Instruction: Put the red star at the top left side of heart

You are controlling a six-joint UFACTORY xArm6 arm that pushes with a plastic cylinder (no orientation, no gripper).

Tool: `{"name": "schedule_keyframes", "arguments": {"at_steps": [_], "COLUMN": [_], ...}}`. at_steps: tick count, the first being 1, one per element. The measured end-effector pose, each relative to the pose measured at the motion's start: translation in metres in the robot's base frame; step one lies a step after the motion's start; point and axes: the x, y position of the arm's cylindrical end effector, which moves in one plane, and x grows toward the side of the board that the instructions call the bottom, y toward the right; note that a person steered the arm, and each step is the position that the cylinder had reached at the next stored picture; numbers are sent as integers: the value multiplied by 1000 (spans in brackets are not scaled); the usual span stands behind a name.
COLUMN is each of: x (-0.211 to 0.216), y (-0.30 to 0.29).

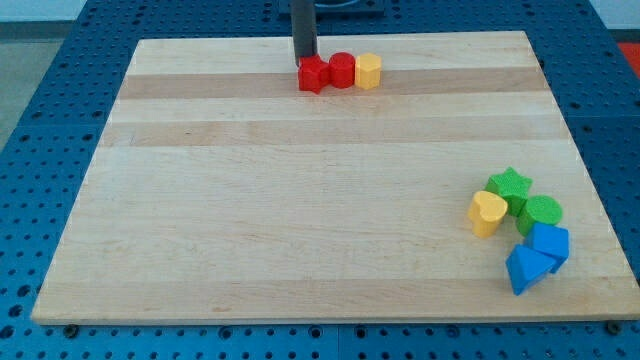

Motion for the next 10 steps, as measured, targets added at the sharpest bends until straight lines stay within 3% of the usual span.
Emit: {"name": "schedule_keyframes", "arguments": {"at_steps": [6, 10], "x": [146, 215], "y": [7, 67]}}
